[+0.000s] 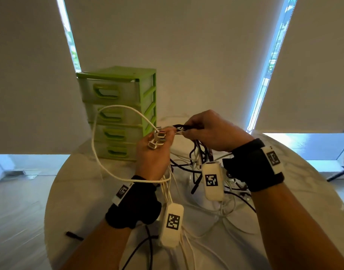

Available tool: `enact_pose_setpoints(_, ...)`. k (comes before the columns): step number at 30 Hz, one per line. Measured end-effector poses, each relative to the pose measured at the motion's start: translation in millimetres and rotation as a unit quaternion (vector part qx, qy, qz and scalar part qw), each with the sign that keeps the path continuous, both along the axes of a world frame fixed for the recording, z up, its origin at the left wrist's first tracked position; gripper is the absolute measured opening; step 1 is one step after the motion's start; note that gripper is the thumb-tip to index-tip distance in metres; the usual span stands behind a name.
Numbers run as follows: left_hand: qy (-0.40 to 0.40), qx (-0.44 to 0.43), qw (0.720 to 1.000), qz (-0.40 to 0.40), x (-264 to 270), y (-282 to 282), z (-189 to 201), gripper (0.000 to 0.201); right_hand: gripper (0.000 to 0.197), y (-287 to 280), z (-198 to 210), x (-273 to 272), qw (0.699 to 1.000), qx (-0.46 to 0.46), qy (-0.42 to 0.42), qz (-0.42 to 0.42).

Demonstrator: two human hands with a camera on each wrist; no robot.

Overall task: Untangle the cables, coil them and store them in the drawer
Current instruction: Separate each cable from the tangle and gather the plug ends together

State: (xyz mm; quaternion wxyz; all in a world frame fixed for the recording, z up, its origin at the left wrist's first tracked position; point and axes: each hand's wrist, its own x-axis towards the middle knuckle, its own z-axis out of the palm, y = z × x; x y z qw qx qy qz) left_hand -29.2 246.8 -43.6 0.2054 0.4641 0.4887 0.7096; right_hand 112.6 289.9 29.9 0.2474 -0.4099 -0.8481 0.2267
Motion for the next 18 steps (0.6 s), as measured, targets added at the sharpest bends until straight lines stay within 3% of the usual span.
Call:
enact_pose_setpoints(5,-0.005,0.013,0.998,0.061,-7,-1,5,0.005,0.005,0,9,5,0.999,-0.017,-0.021,0.018)
enact_pose_setpoints(8,-0.028,0.012,0.998,0.056,-8,-1,6,0.017,0.007,7,14,15,1.000,-0.009,-0.015,-0.007)
enact_pose_setpoints(11,-0.111,-0.006,0.991,0.073,-14,4,6,0.023,0.003,22,10,35,0.996,-0.011,0.027,-0.084)
enact_pose_setpoints(14,-0.239,0.001,0.963,0.125,-32,6,15,0.022,0.009,48,-3,68,0.971,0.006,0.079,-0.225)
enact_pose_setpoints(16,-0.262,0.008,0.956,0.129,-40,6,19,0.025,0.019,57,-10,84,0.956,0.002,0.089,-0.279)
enact_pose_setpoints(18,-0.256,0.011,0.962,0.098,-38,6,19,0.026,0.032,58,-11,85,0.962,-0.003,0.068,-0.265)
